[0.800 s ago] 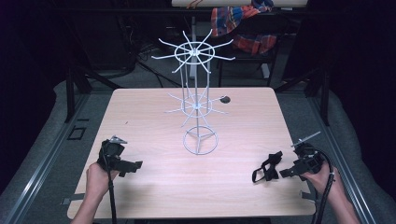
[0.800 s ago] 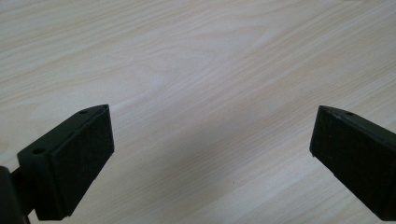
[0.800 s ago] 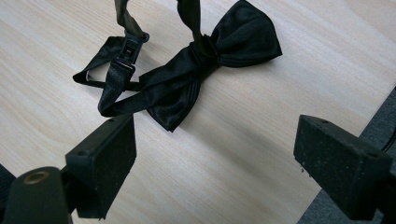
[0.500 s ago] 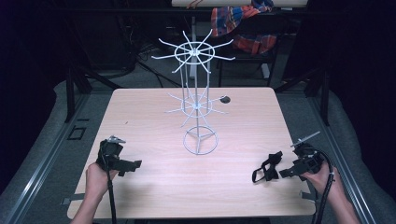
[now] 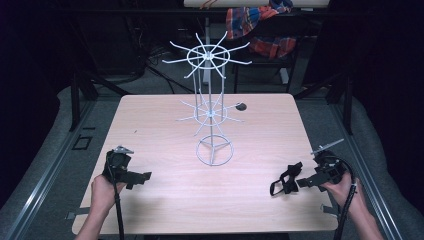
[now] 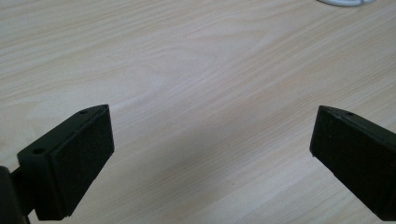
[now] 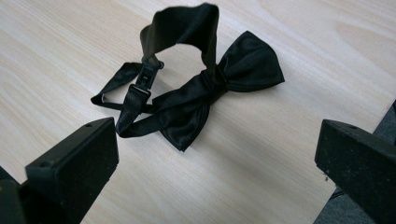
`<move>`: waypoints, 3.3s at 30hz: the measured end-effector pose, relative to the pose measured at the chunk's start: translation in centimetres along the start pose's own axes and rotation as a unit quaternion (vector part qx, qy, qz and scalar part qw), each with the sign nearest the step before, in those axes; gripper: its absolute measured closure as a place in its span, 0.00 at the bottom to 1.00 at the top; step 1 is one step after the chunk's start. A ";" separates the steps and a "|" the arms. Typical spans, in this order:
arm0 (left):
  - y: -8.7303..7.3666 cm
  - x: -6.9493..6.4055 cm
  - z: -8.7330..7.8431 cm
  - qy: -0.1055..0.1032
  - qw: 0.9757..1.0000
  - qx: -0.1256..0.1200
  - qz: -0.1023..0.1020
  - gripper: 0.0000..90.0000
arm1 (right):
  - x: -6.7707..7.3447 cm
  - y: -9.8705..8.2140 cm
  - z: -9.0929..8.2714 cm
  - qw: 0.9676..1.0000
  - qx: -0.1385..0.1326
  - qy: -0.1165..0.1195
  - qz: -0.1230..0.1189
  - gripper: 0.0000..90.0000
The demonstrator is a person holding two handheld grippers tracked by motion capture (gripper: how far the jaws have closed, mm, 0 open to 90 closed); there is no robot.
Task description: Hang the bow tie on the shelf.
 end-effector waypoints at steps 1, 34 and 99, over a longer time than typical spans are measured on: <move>0.0 0.0 0.0 0.000 1.000 0.000 0.000 0.00 | 0.0 0.1 0.0 1.000 -0.004 0.000 0.002 0.00; -0.1 -0.3 0.5 0.000 1.000 0.017 0.001 0.00 | 0.9 2.0 0.4 0.996 -0.080 -0.037 -0.021 1.00; -0.2 -0.2 0.6 0.000 1.000 0.011 0.001 0.00 | 7.1 9.0 -3.5 0.981 -0.153 -0.039 -0.110 1.00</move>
Point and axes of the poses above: each handheld gripper's, and its own axes: z roughly forward along the jaws, y roughly out of its top, x roughly to its left, the point moved 6 cm from there along z, roughly forward along the jaws, and after that the axes turned 10 degrees about -x, right-handed, at the moved point
